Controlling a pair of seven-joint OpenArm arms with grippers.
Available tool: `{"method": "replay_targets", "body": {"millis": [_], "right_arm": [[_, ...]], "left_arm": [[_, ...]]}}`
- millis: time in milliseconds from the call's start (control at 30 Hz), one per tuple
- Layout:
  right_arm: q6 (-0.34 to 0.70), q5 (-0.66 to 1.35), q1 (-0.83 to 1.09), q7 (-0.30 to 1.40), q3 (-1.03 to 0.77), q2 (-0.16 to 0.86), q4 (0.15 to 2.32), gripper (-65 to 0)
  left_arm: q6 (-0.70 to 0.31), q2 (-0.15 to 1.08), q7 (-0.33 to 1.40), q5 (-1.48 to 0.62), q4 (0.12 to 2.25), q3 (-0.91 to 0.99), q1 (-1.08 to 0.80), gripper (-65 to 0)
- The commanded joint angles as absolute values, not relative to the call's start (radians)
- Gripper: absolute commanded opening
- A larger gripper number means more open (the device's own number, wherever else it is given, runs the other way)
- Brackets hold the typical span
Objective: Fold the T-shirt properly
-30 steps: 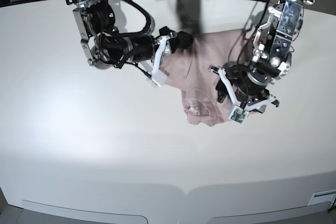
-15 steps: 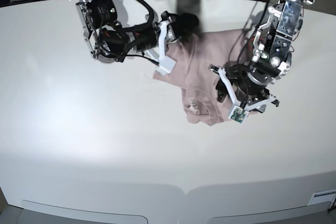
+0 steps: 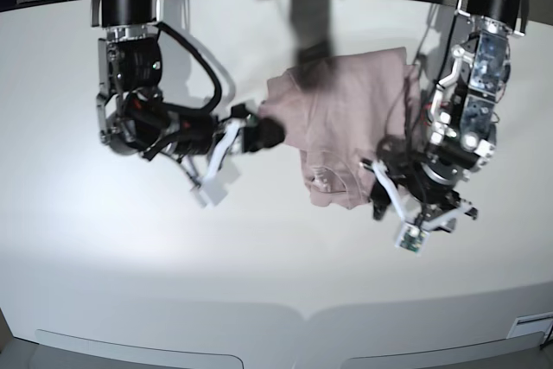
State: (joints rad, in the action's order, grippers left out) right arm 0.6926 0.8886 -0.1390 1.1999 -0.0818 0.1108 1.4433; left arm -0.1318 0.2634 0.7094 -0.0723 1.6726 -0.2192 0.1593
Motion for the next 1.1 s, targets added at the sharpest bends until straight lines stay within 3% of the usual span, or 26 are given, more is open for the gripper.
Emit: {"method": "replay_targets", "body": {"millis": [0, 167, 267, 500, 833, 1067], "right_arm": [[0.698, 0.893, -0.168, 1.172, -0.115, 0.113, 1.478, -42.9], [0.698, 0.859, -0.186, 1.122, -0.268, 0.146, 1.567, -42.9], [0.698, 0.860, -0.183, 1.153, -0.334, 0.194, 1.598, -42.9], [0.698, 0.958, -0.090, 1.233, -0.445, 0.323, 1.605, -42.9], [0.698, 1.102, 0.222, 1.346, -0.638, 0.387, 1.769, -42.9], [0.698, 1.252, 0.570, 1.396, -0.770, 0.390, 2.003, -42.9]], "left_arm": [[-0.128, 0.270, 0.683, -0.082, 1.691, -0.190, 0.186, -29.2], [-0.132, 0.270, 0.746, -0.147, 1.728, -0.036, 0.175, -29.2], [-0.206, 0.281, 0.778, -0.225, 1.781, 0.054, 0.133, -30.5], [-0.244, 0.381, 0.823, -0.309, 1.958, 0.172, -0.107, -33.1], [-0.243, 0.396, 0.876, -0.350, 2.194, 0.306, -0.558, -33.1], [-0.244, 0.369, 0.905, -0.375, 2.204, 0.362, -0.802, -33.1]]}}
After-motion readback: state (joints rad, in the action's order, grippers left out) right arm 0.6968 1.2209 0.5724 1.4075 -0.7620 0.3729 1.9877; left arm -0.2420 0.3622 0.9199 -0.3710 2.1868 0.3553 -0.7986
